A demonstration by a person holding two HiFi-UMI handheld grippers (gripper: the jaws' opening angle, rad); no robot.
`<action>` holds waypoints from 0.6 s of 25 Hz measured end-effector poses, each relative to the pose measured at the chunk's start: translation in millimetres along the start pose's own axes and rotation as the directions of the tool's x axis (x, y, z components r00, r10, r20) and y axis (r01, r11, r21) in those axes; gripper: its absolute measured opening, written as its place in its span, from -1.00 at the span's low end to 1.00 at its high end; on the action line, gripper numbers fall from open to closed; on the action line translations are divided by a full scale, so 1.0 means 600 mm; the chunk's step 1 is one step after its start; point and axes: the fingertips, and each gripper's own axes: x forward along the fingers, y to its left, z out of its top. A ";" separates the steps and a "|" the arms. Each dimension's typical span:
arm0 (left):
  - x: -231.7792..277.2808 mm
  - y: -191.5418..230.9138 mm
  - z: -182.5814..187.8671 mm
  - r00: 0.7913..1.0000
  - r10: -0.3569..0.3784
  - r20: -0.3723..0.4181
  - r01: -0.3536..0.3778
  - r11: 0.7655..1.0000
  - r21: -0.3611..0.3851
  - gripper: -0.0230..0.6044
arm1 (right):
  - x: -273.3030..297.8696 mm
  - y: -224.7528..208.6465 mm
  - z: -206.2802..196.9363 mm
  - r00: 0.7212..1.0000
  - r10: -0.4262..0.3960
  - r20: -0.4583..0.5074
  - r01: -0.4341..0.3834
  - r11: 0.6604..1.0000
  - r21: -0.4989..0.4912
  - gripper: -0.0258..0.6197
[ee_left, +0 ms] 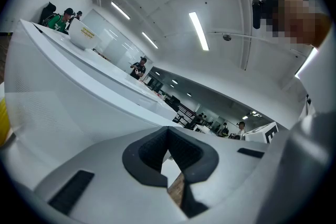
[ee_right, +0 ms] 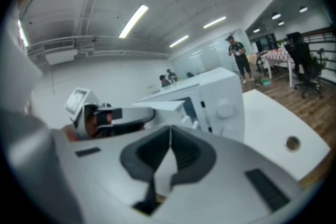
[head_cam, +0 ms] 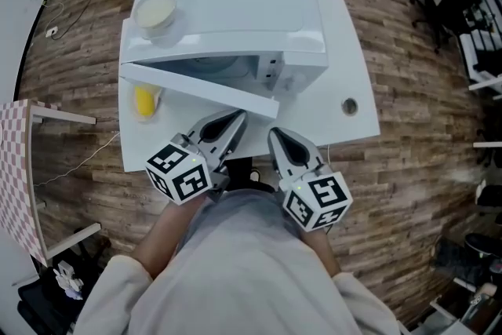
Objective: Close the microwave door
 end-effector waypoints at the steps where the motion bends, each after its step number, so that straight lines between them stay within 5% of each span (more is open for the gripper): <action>1: 0.001 0.001 0.000 1.000 0.001 0.000 -0.001 1.000 -0.001 -0.88 | 0.002 0.000 0.005 1.000 0.002 0.005 -0.002 1.000 -0.003 -0.85; 15: 0.014 0.004 0.006 1.000 0.006 0.002 -0.006 1.000 0.000 -0.88 | 0.019 -0.016 0.044 0.998 -0.006 0.063 0.006 1.000 0.005 -0.85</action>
